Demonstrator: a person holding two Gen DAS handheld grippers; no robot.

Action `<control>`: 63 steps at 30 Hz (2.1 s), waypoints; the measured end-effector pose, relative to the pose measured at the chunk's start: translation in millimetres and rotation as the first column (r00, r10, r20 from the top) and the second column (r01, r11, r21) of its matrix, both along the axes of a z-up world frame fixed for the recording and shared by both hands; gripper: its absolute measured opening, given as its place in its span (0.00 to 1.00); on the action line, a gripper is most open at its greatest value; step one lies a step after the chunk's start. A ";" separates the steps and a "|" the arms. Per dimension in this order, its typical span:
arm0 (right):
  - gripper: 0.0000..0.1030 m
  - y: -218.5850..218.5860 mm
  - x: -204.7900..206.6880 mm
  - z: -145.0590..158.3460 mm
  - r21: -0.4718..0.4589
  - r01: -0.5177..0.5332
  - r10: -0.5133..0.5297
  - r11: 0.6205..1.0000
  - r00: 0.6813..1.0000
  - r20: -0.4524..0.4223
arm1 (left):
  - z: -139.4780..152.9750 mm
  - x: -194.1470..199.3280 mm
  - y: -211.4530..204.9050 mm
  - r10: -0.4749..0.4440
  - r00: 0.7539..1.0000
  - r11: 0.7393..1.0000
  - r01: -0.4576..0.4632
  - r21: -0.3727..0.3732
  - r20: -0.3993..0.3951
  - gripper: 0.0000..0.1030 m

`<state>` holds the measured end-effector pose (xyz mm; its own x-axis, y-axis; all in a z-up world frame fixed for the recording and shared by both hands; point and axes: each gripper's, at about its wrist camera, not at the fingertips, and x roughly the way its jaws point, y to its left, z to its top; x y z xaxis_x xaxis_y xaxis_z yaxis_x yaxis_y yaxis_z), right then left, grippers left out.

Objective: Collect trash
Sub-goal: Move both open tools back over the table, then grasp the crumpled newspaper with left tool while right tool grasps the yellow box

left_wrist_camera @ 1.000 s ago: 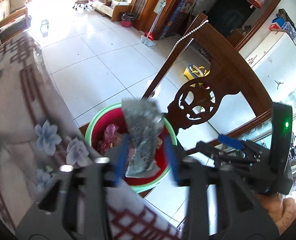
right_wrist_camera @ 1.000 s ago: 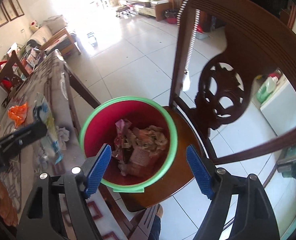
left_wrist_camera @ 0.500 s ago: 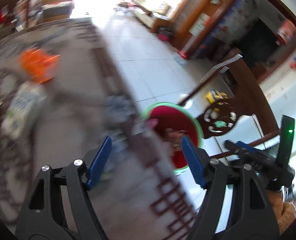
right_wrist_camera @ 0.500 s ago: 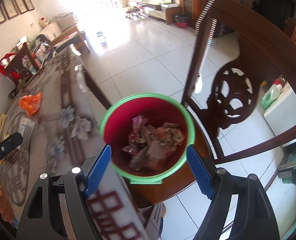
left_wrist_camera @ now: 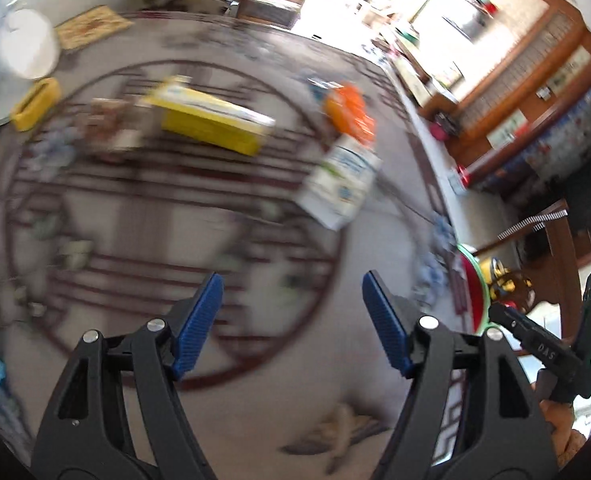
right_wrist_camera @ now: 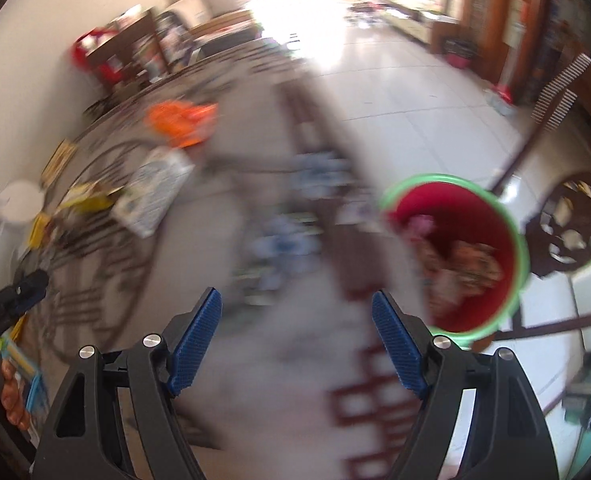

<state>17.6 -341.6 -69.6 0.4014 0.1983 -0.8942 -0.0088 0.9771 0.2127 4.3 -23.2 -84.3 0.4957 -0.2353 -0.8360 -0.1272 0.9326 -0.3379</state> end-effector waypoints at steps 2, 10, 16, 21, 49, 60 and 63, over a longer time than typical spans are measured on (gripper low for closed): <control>0.73 29.1 5.0 -1.0 0.005 -0.041 0.041 0.999 0.999 -0.002 | -1.0 -1.2 25.9 0.038 0.999 0.999 -0.038 0.015 0.000 0.70; 0.73 102.8 10.5 -2.3 -0.024 -0.118 0.117 0.993 0.993 -0.034 | -11.9 36.7 107.6 0.122 0.993 0.990 -0.122 0.065 0.006 0.72; 0.79 104.1 6.8 -7.2 -0.078 -0.080 0.073 0.994 0.994 -0.081 | -22.6 74.0 127.6 0.123 0.992 0.987 -0.125 0.096 0.023 0.74; 0.79 103.1 9.4 -9.7 -0.103 -0.055 0.044 0.993 0.993 -0.106 | -37.4 92.5 133.1 0.114 0.993 0.989 -0.115 0.096 0.009 0.77; 0.83 330.4 187.4 -45.4 -0.261 -0.694 0.689 0.671 0.714 -0.126 | -72.4 130.6 166.3 0.194 0.979 0.979 -0.190 0.072 -0.053 0.46; 0.32 316.0 171.0 -50.3 -0.161 -0.668 0.657 0.726 0.744 -0.122 | -68.9 121.2 170.2 0.210 0.976 0.978 -0.209 0.023 -0.054 0.34; 0.32 302.0 151.1 -41.4 -0.110 -0.658 0.646 0.745 0.753 -0.130 | -64.5 109.7 169.9 0.212 0.976 0.977 -0.212 0.000 -0.053 0.33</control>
<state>168.7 -39.6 -111.0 0.1486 0.2561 -0.9552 -0.6441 0.7580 0.1030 114.0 146.7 -148.7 0.4906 -0.1339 -0.8610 -0.3394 0.8808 -0.3303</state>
